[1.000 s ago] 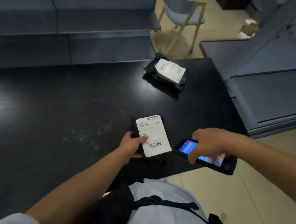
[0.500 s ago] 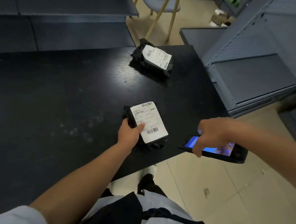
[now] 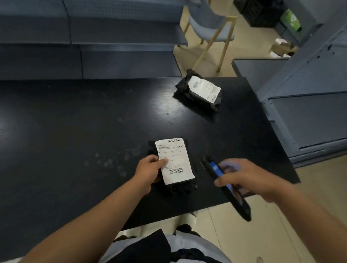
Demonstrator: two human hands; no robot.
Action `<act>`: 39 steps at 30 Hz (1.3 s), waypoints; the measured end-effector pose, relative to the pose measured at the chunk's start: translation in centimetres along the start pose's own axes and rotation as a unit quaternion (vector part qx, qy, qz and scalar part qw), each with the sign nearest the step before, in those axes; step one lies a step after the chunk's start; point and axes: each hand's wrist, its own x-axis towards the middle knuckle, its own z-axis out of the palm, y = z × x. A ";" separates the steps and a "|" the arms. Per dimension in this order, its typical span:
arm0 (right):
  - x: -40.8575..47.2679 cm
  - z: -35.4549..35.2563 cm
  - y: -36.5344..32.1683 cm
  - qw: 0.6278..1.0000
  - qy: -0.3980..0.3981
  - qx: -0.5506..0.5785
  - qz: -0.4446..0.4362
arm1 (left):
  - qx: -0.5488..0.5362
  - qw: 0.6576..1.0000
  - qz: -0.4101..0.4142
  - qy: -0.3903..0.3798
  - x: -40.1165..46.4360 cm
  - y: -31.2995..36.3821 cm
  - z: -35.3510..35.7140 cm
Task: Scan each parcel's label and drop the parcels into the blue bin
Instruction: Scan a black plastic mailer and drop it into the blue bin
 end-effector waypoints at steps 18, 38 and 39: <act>8.6 17.3 -15.1 0.966 -0.127 0.154 -0.165 | -0.385 0.850 0.143 0.329 -16.6 5.7 -37.0; 4.5 5.1 -2.0 0.926 0.070 0.358 -0.098 | 0.143 0.988 -0.029 -0.043 -0.7 5.3 -5.4; 4.2 4.1 -0.9 0.920 0.081 0.373 -0.087 | 0.165 0.985 -0.029 -0.051 0.2 5.6 -3.6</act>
